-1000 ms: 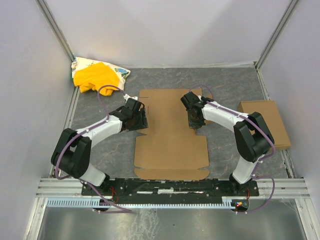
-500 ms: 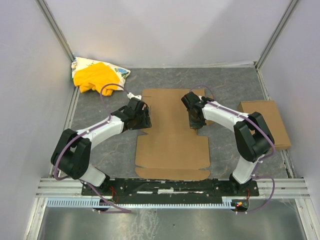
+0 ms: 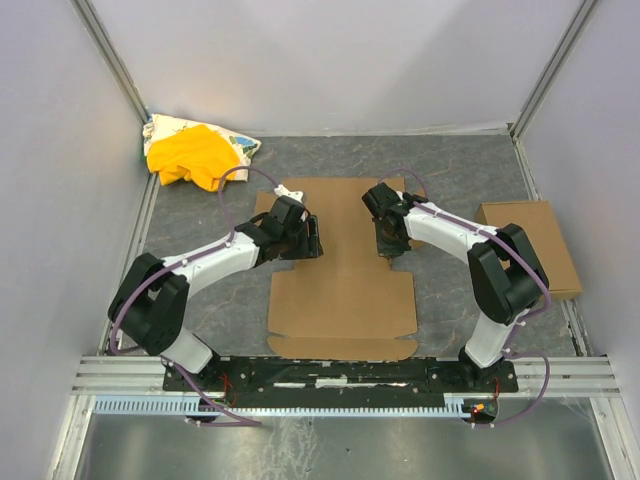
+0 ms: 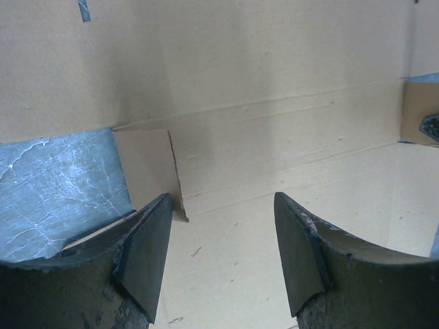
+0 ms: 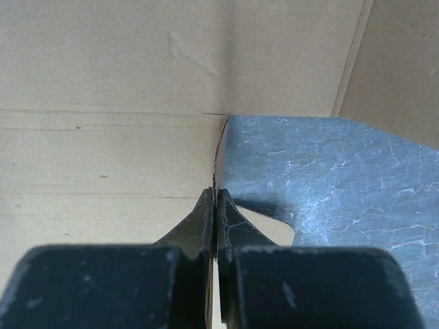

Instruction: Fold the paper box

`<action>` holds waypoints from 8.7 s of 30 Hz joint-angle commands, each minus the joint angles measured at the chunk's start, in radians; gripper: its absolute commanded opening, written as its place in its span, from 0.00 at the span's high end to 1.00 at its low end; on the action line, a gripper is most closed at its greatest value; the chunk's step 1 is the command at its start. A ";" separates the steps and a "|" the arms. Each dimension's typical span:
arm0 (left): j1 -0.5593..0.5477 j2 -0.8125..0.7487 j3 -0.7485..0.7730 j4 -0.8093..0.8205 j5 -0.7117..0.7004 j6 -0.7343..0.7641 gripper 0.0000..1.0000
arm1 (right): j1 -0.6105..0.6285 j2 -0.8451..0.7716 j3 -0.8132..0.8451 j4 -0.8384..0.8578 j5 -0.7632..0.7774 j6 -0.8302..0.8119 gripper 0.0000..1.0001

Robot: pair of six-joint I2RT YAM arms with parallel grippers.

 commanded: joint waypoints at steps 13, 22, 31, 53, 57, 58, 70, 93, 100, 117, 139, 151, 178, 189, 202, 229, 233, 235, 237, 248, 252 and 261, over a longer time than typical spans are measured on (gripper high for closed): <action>-0.002 0.115 0.030 0.086 0.005 -0.035 0.33 | 0.009 0.046 0.024 0.030 -0.050 0.018 0.98; -0.002 0.124 0.032 0.078 -0.004 -0.025 0.33 | 0.020 0.085 0.045 0.032 -0.063 0.026 0.98; -0.001 0.123 0.036 0.066 -0.010 -0.023 0.33 | 0.025 0.098 0.053 0.032 -0.065 0.028 0.96; -0.002 0.082 0.044 0.046 -0.031 -0.021 0.32 | 0.025 0.112 0.077 0.083 -0.124 0.015 0.58; -0.002 0.100 0.048 0.052 -0.026 -0.021 0.32 | 0.025 0.144 0.076 0.098 -0.135 0.019 0.58; -0.003 0.103 0.049 0.052 -0.024 -0.021 0.32 | 0.025 0.147 0.076 0.100 -0.135 0.020 0.58; -0.002 0.118 0.079 0.051 0.001 -0.027 0.33 | 0.025 0.135 0.071 0.087 -0.131 0.018 0.58; -0.003 0.100 0.139 -0.027 -0.039 0.008 0.32 | 0.026 0.054 0.127 0.005 -0.092 0.026 0.57; -0.001 -0.018 0.203 -0.121 -0.127 0.028 0.30 | 0.025 -0.012 0.249 -0.107 -0.003 0.024 0.50; 0.185 -0.103 0.374 -0.256 -0.148 0.101 0.26 | -0.312 0.060 0.650 -0.347 0.002 -0.083 0.42; 0.258 0.367 0.919 -0.357 0.130 0.229 0.26 | -0.404 0.450 0.843 -0.345 -0.052 -0.193 0.42; 0.257 0.419 0.941 -0.358 0.168 0.228 0.26 | -0.425 0.527 0.845 -0.294 -0.143 -0.211 0.39; 0.204 0.360 0.989 -0.416 0.081 0.332 0.26 | -0.394 -0.048 0.164 0.377 -0.230 -0.284 0.98; 0.144 0.139 0.785 -0.284 0.097 0.459 0.17 | -0.323 -0.485 -0.326 0.746 -0.274 -0.430 0.98; 0.093 -0.166 0.328 0.112 0.299 0.830 0.17 | -0.316 -0.838 -0.638 0.931 -0.390 -0.400 0.98; 0.115 0.083 0.469 -0.018 0.508 1.124 0.34 | -0.316 -1.088 -0.826 0.927 -0.453 -0.390 0.98; 0.114 0.093 0.462 -0.009 0.499 1.108 0.54 | -0.315 -1.087 -0.823 0.907 -0.434 -0.392 0.98; 0.114 0.084 0.456 -0.004 0.500 1.102 0.65 | -0.316 -1.084 -0.820 0.899 -0.420 -0.392 0.98; 0.114 0.069 0.447 0.000 0.494 1.100 0.78 | -0.316 -1.079 -0.818 0.896 -0.413 -0.392 0.98; 0.055 -0.041 0.346 0.072 0.305 1.059 0.97 | -0.316 -1.029 -0.780 0.823 -0.296 -0.306 0.80; 0.031 -0.110 0.293 0.120 0.217 1.076 0.97 | -0.316 -0.982 -0.697 0.709 -0.237 -0.259 0.58; 0.008 -0.217 0.273 0.104 0.268 1.149 0.97 | -0.316 -0.968 -0.444 0.510 -0.356 -0.388 0.47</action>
